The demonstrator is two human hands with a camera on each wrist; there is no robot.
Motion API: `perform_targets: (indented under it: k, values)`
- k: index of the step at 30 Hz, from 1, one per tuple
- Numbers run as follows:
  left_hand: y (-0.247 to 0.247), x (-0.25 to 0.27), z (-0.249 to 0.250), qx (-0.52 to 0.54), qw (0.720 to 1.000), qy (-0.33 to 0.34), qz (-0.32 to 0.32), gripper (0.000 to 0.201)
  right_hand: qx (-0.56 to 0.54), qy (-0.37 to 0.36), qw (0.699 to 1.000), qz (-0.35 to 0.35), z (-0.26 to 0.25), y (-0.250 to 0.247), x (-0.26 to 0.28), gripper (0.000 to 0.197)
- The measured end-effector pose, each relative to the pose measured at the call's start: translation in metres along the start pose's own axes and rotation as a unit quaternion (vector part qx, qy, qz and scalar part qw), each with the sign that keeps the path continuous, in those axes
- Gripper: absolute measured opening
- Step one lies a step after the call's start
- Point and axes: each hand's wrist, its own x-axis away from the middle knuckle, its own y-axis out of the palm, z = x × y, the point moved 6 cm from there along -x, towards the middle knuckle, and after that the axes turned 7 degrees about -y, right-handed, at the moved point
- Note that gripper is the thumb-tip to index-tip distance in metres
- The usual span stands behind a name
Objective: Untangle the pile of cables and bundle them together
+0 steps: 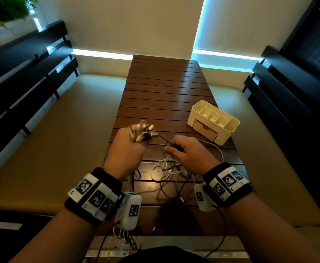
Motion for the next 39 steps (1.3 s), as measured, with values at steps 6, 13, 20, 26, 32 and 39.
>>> perform_targets:
  k: [6,13,20,26,32,39]
  values:
    - [-0.035,-0.007,-0.009,0.126,0.988,-0.014,0.083,0.022,0.127,0.164,0.977,-0.043,0.076,0.013,0.016,0.019]
    - [-0.018,-0.004,-0.001,0.049,0.998,-0.017,0.022,0.022,-0.016,0.088,0.996,0.022,0.032,-0.002,0.002,0.041]
    - [-0.015,-0.008,-0.002,0.103,0.994,-0.029,0.002,0.031,-0.224,0.048,0.973,0.015,-0.007,0.01,-0.008,0.012]
    - [-0.039,-0.014,-0.04,0.126,0.984,-0.122,0.032,0.035,-0.243,0.136,0.958,0.063,0.04,0.008,0.01,0.014]
    - [-0.036,-0.015,-0.038,0.024,0.994,-0.089,0.053,0.008,-0.128,0.088,0.97,0.186,0.025,-0.031,-0.009,0.012]
    - [-0.007,-0.013,0.013,-0.044,0.998,0.043,-0.017,0.025,-0.027,-0.07,0.994,0.084,-0.035,-0.03,-0.024,0.008]
